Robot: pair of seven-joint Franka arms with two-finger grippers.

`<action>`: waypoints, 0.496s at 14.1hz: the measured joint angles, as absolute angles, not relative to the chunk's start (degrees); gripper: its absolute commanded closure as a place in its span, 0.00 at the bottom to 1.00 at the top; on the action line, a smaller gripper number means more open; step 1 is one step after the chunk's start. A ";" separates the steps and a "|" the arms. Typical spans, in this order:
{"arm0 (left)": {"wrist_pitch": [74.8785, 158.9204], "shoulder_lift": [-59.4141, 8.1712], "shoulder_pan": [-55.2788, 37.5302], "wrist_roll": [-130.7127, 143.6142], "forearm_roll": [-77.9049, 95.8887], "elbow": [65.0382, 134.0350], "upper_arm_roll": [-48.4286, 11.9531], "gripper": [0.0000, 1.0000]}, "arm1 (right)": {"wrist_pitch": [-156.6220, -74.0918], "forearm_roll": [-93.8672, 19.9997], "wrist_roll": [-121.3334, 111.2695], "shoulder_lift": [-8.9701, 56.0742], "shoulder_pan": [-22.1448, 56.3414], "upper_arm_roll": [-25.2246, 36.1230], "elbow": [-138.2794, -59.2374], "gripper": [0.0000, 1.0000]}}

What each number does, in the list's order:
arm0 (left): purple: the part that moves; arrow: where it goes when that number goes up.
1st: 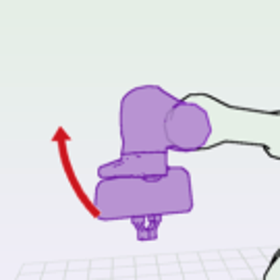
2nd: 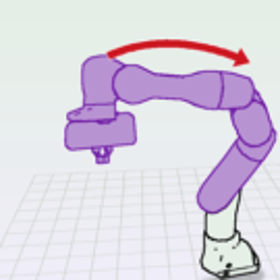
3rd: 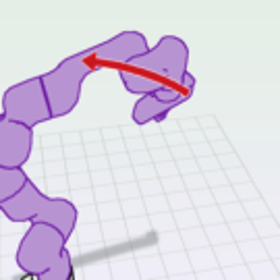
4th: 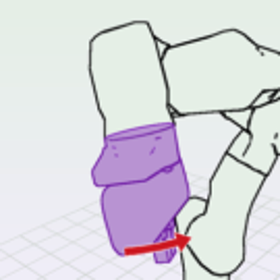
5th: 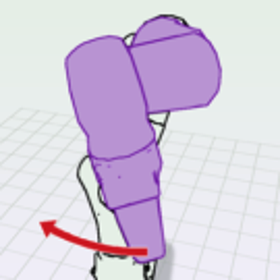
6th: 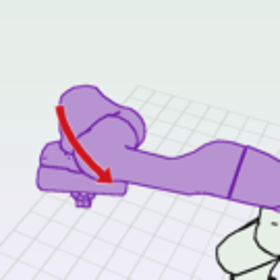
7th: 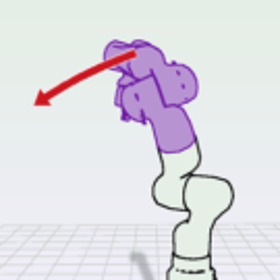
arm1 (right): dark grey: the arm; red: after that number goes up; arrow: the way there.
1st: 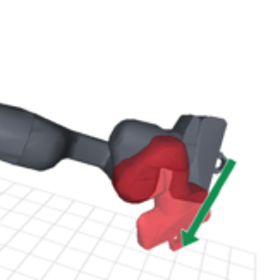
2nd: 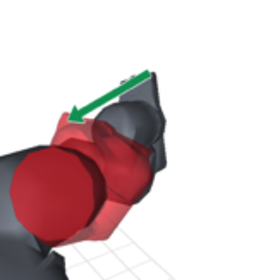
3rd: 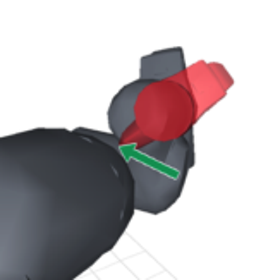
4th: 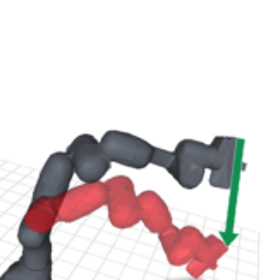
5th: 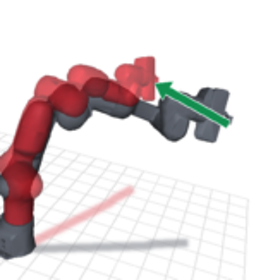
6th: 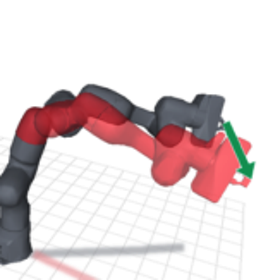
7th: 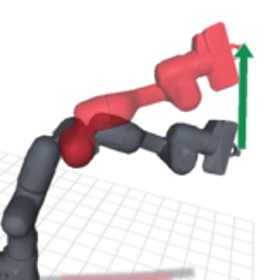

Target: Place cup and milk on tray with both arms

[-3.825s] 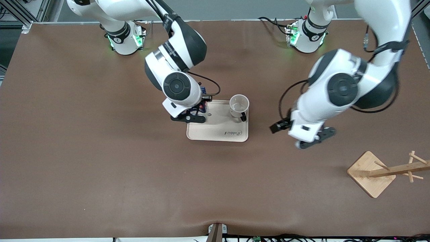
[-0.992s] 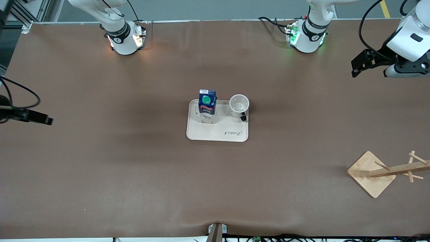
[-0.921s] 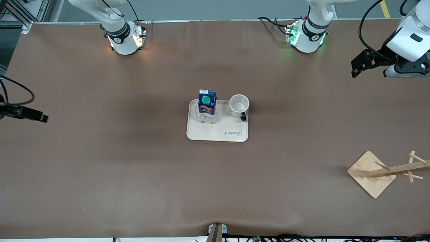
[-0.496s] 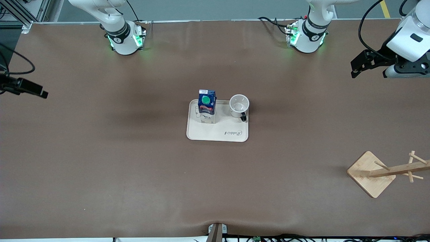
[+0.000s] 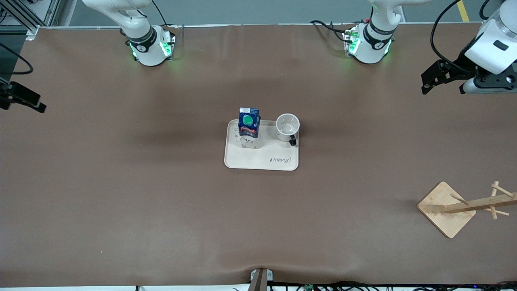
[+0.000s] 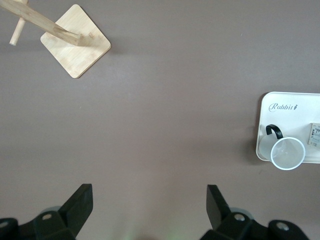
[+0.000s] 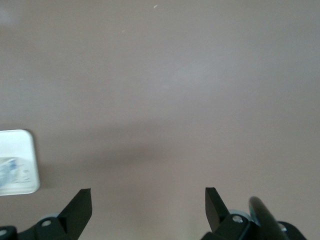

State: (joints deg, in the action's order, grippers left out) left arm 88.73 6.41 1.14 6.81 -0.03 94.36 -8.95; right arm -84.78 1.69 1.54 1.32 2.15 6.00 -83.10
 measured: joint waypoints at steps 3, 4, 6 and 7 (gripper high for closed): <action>88.76 6.41 1.15 6.82 -0.03 94.29 -8.94 0.00 | -82.82 3.94 1.66 1.27 4.35 5.67 -82.82 0.00; 88.76 6.41 1.15 6.82 -0.03 94.29 -8.94 0.00 | -82.65 3.98 1.66 1.30 4.37 5.72 -82.86 0.00; 88.82 6.32 1.16 6.82 -0.03 94.14 -8.93 0.00 | -82.45 1.16 1.65 1.32 3.32 6.15 -83.11 0.00; 88.84 6.18 1.18 6.82 -0.03 93.94 -8.90 0.00 | -82.15 -1.27 1.37 1.33 1.96 6.38 -83.34 0.00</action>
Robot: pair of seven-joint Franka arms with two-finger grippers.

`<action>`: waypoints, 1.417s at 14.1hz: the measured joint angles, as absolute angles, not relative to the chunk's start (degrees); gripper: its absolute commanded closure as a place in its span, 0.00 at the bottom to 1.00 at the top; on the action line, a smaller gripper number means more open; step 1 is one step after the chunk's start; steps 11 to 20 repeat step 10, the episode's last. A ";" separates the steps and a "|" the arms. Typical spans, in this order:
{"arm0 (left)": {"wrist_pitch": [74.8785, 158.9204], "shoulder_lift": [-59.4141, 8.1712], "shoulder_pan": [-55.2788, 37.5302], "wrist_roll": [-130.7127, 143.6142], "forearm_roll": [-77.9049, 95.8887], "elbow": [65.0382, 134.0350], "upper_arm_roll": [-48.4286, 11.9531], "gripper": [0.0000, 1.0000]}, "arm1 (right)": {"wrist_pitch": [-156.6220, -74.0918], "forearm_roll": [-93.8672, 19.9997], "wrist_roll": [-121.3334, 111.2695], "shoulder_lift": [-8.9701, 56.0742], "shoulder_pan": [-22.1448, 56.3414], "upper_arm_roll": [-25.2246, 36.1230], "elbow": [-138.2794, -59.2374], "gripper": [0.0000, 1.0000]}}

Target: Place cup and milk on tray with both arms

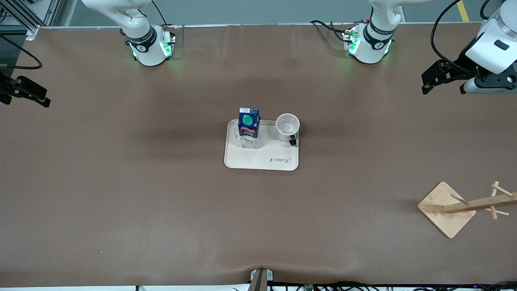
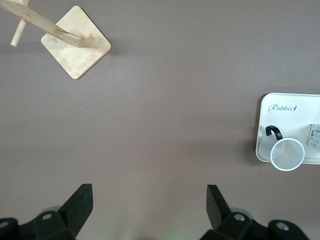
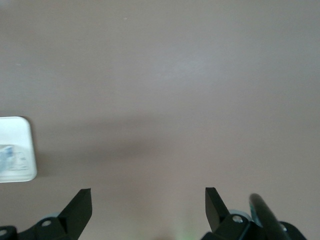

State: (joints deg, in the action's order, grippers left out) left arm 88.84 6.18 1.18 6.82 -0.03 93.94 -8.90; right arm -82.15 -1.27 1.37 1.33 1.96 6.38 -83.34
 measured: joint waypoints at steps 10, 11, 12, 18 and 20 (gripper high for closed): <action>88.53 5.55 1.29 6.84 -0.03 93.03 -8.65 0.00 | -81.81 -3.59 -0.57 1.36 -0.10 6.15 -84.55 0.00; 88.53 5.55 1.29 6.84 -0.03 93.03 -8.65 0.00 | -81.81 -3.59 -0.57 1.36 -0.10 6.15 -84.55 0.00; 88.53 5.55 1.29 6.84 -0.03 93.03 -8.65 0.00 | -81.81 -3.59 -0.57 1.36 -0.10 6.15 -84.55 0.00; 88.53 5.55 1.29 6.84 -0.03 93.03 -8.65 0.00 | -81.81 -3.59 -0.57 1.36 -0.10 6.15 -84.55 0.00; 88.53 5.55 1.29 6.84 -0.03 93.03 -8.65 0.00 | -81.81 -3.59 -0.57 1.36 -0.10 6.15 -84.55 0.00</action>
